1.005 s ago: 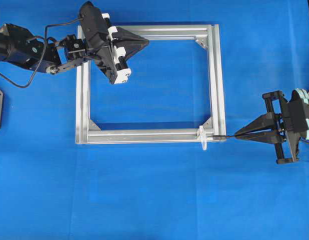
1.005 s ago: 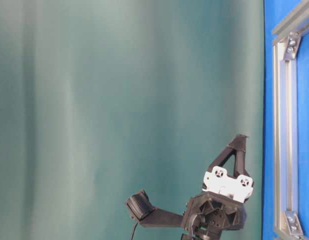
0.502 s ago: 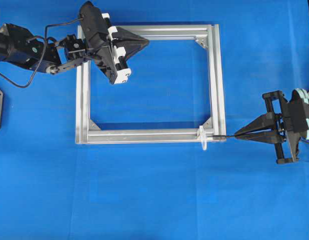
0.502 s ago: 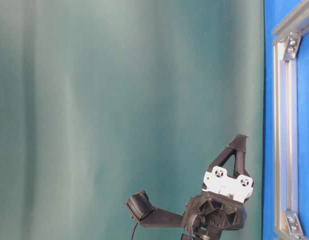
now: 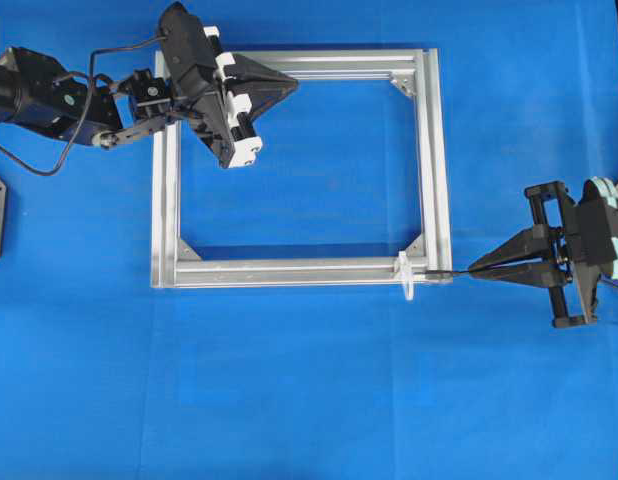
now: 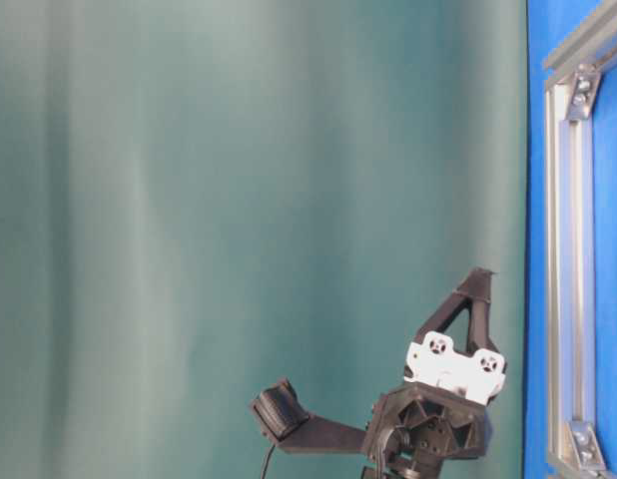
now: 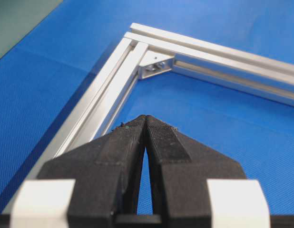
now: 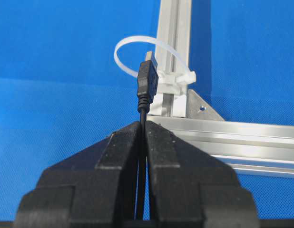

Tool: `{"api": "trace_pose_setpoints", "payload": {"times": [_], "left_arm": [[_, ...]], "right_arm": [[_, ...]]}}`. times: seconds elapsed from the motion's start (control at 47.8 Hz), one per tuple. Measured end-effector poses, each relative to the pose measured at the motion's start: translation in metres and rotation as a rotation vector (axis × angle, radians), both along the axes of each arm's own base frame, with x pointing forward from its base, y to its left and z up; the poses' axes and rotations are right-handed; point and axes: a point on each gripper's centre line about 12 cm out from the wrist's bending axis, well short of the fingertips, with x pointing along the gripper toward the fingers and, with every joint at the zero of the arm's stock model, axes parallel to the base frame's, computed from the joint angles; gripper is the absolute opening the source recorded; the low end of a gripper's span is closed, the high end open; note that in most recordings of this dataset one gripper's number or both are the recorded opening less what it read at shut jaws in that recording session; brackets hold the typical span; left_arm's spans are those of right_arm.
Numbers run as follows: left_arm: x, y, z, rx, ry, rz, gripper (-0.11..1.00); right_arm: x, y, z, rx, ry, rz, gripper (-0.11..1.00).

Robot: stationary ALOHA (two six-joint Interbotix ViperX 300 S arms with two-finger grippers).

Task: Insert the wire through the string loop located on the right side.
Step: 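Push the USB plug leftward through the white zip-tie loop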

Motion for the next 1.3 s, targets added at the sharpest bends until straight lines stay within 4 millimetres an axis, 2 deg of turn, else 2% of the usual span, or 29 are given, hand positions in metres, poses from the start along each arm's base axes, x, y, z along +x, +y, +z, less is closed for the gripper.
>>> {"api": "trace_pose_setpoints", "payload": {"times": [0.607,0.795,1.13,1.298], "left_arm": [[0.0,0.0,0.0,0.0,0.001,0.0,0.0],[0.0,0.0,0.0,0.0,0.001,0.0,0.0],[0.0,0.0,0.0,0.0,0.002,-0.001,0.0],[0.0,0.0,0.0,0.0,0.0,0.0,0.0]], "right_arm": [[0.006,0.001,-0.002,-0.005,-0.005,-0.004,-0.03],[0.021,0.005,-0.006,-0.014,0.005,-0.007,-0.03],[0.062,0.006,-0.008,-0.019,-0.024,-0.049,-0.03],[0.072,0.005,-0.01,-0.021,-0.02,-0.062,-0.03]]}}
